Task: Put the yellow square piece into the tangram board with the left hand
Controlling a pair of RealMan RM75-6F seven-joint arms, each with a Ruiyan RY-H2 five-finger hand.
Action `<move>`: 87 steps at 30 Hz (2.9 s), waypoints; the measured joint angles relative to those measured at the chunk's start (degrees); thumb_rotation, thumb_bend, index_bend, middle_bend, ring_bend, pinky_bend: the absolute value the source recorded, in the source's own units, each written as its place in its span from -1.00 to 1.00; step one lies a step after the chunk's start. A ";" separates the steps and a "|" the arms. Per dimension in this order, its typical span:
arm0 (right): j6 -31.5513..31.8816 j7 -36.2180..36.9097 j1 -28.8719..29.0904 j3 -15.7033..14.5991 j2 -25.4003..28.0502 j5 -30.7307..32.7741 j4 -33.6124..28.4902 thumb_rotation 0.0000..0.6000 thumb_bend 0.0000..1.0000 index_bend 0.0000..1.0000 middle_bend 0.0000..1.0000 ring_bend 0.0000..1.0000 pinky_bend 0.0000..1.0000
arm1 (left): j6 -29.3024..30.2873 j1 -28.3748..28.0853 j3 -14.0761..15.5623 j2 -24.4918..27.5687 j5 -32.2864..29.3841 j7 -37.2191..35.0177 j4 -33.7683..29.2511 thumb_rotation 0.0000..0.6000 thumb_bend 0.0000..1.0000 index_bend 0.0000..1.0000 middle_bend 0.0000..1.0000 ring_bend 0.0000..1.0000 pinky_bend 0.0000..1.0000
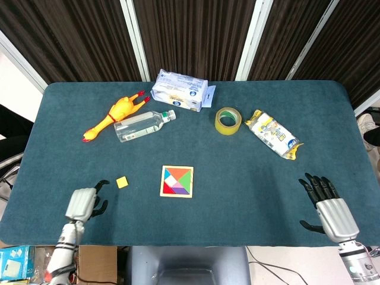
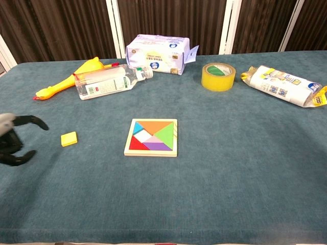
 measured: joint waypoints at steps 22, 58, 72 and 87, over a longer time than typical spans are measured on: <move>0.12 2.20 0.00 -0.40 1.47 -0.29 -0.05 1.00 -0.71 -1.00 -1.00 -1.00 -1.00 | 1.32 -6.85 -4.38 -13.51 -9.04 9.59 13.11 1.00 -0.27 -0.38 1.00 1.00 1.00; -0.77 1.29 0.39 -0.40 1.26 0.10 -0.17 1.00 -0.71 -1.00 -1.00 -1.00 -1.00 | 1.83 -9.53 -5.21 -13.93 -10.55 8.59 11.96 1.00 -0.14 0.23 1.00 1.00 1.00; -1.41 1.49 0.79 -1.29 1.36 -1.33 -0.27 1.00 -0.71 -1.00 -1.00 -1.00 -1.00 | 2.07 -13.38 -5.03 -15.76 -10.36 15.80 3.46 1.00 -0.14 0.23 1.00 1.00 1.00; -1.30 3.29 0.73 -2.45 2.61 -2.67 -0.06 1.00 -0.72 -1.00 -1.00 -1.00 -1.00 | -4.61 -22.34 -3.19 -16.67 2.50 14.00 7.83 1.00 -0.12 0.25 1.00 1.00 1.00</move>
